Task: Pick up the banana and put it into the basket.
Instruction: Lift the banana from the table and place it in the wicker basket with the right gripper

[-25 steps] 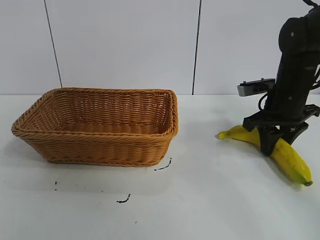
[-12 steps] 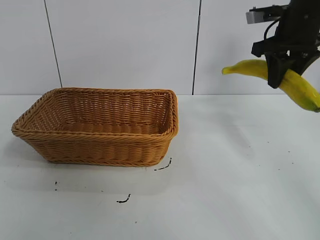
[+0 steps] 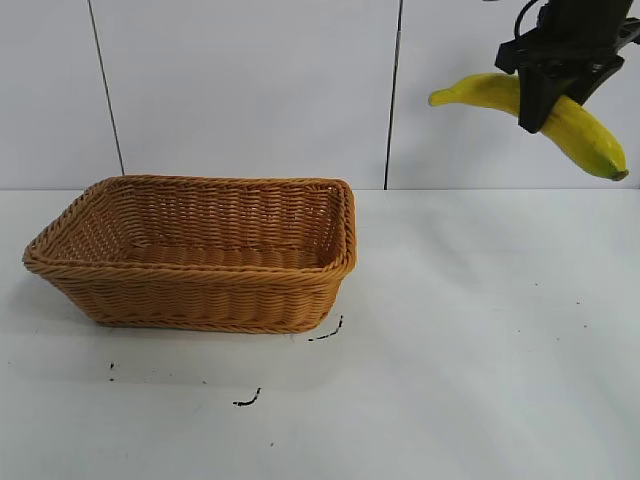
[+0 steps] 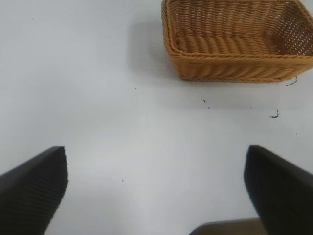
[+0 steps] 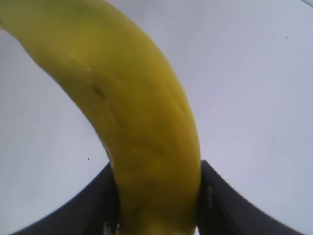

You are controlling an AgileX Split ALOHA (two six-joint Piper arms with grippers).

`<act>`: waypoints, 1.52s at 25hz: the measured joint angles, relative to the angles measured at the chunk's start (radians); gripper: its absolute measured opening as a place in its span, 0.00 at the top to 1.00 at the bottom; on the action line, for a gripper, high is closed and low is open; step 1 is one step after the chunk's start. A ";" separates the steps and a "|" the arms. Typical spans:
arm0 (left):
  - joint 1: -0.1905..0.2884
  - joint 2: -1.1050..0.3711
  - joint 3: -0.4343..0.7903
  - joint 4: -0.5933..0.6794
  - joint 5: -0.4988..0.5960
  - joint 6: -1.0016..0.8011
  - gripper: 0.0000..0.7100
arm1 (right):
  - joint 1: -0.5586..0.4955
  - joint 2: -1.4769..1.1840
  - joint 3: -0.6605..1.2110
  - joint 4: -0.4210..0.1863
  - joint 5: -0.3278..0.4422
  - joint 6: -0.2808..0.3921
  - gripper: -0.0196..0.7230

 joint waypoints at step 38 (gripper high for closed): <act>0.000 0.000 0.000 0.000 0.000 0.000 0.02 | 0.438 0.298 -0.010 -0.179 -0.579 -0.082 0.55</act>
